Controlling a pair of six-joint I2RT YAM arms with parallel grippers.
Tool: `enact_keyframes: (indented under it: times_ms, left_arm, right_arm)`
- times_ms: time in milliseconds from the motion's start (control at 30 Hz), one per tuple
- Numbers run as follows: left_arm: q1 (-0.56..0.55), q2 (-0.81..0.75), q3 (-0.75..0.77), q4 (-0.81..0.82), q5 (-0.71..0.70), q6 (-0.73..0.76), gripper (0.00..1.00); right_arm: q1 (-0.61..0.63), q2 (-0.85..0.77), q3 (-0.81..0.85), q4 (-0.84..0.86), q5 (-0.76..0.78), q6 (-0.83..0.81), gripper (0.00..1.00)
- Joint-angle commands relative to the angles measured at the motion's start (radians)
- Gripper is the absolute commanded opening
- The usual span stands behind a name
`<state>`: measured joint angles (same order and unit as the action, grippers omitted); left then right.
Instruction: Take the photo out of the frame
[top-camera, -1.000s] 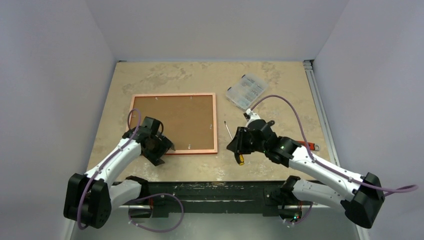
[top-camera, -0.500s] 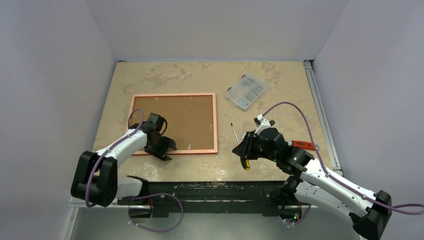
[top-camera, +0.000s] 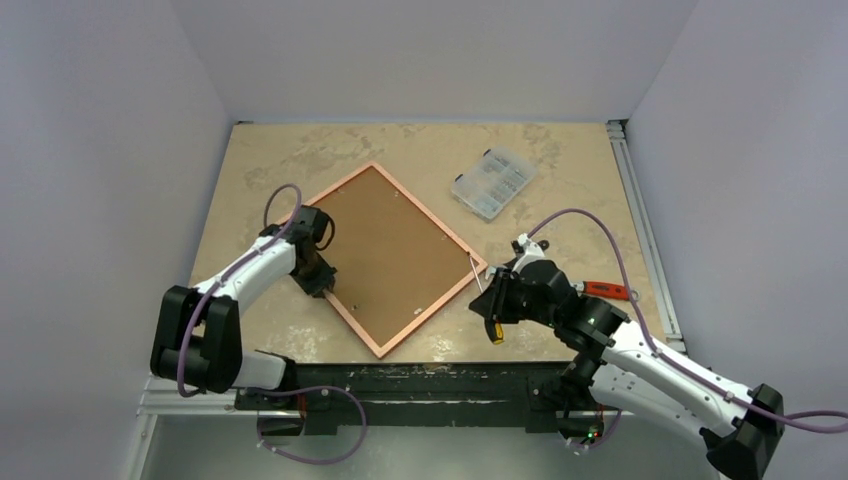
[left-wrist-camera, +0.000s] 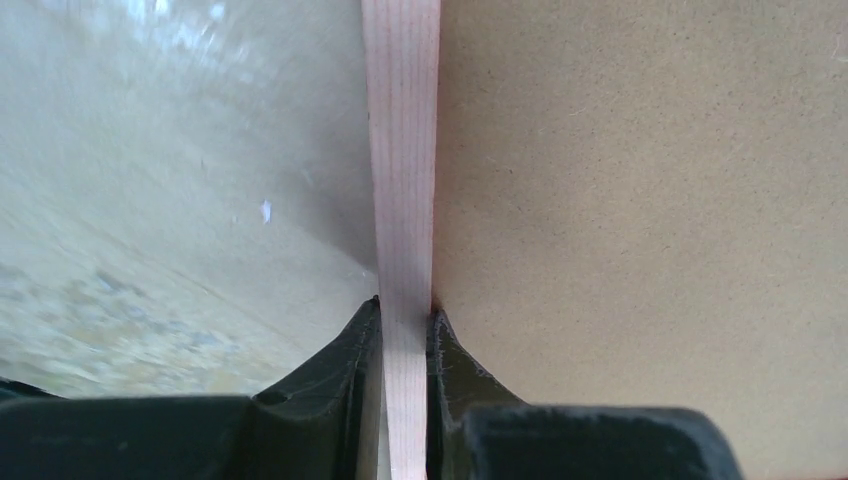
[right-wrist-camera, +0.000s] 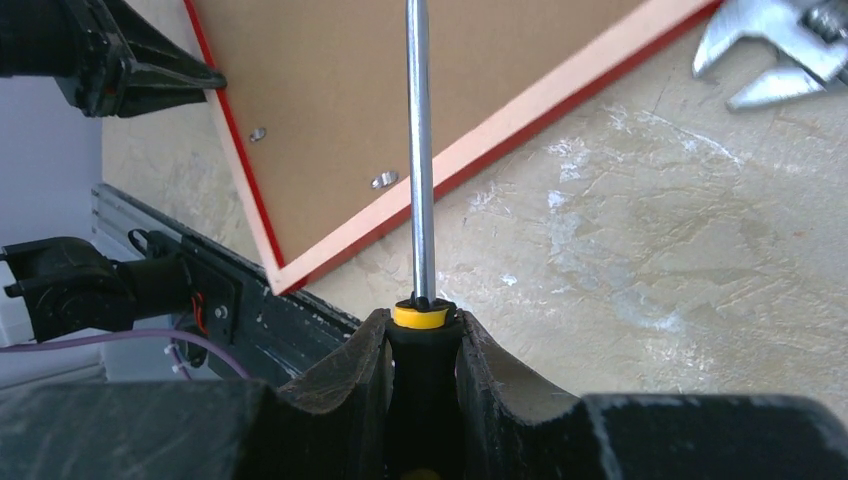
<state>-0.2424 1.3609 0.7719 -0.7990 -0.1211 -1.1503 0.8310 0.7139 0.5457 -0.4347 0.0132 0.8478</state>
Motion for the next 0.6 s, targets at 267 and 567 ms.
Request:
enact_keyframes:
  times_ms: [267,567]
  left_arm:
    - [0.096,0.157,0.322,-0.041,-0.138,0.605,0.00]
    - [0.179,0.346,0.443,-0.049,-0.078,0.673,0.02]
  right_arm:
    - [0.002,0.091,0.001,0.062,-0.010,0.005,0.00]
    - [0.002,0.266,0.023,0.175,-0.135,0.059,0.00]
